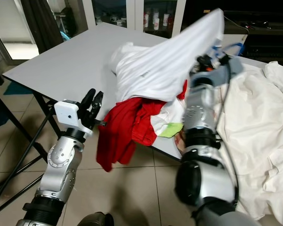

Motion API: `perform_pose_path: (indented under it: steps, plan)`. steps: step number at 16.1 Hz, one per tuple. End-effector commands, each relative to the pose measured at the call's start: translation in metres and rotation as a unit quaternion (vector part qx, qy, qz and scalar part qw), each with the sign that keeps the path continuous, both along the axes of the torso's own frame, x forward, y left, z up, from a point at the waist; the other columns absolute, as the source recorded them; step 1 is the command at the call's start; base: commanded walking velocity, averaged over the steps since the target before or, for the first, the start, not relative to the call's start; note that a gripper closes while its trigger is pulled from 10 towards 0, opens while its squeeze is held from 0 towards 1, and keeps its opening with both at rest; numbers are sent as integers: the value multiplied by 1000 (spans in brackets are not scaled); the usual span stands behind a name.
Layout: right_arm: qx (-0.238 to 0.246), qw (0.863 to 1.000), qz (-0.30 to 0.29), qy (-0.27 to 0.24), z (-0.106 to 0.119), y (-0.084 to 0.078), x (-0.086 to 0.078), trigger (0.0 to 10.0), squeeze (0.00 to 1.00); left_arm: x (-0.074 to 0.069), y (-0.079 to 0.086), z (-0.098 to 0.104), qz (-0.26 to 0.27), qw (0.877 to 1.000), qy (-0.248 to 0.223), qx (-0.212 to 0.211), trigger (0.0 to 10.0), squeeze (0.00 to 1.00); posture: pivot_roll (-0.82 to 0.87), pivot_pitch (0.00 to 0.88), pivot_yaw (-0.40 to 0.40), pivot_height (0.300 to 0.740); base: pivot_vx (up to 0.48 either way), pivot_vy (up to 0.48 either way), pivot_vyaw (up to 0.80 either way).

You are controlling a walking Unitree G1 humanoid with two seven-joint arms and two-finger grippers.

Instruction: Hang hanger

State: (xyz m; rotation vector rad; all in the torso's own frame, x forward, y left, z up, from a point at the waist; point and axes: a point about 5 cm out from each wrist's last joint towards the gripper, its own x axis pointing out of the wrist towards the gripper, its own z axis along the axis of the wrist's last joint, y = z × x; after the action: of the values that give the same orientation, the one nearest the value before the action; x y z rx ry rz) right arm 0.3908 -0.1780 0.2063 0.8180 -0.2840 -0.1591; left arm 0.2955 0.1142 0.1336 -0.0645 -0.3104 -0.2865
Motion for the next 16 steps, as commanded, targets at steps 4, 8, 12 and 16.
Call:
perform_pose_path:
  steps: [4, 8, 12, 16]
  plan:
    - [83, 994, 43, -57, 12, 5, -4, 0, 0, 3, -6, -2, -15, 1000, 11, 5, 10000, 0, 144, 0, 20, 740, 0, 0, 0]
    - [124, 986, 90, -72, 18, 5, -2, 0, 0, 4, -9, -3, -20, 1000, 5, 20, 10000, 0, 146, 0, 16, 740, 0, 0, 0]
    - [40, 986, 134, -91, 30, 23, -6, 0, 0, 10, -17, 3, -34, 999, 7, -3, 10000, 0, 144, 0, 11, 740, 0, 0, 0]
    - [36, 981, 155, -108, 33, 38, -18, 0, 0, 21, -30, 16, -74, 997, -5, -17, 10000, 16, 141, 0, 9, 740, 0, 0, 0]
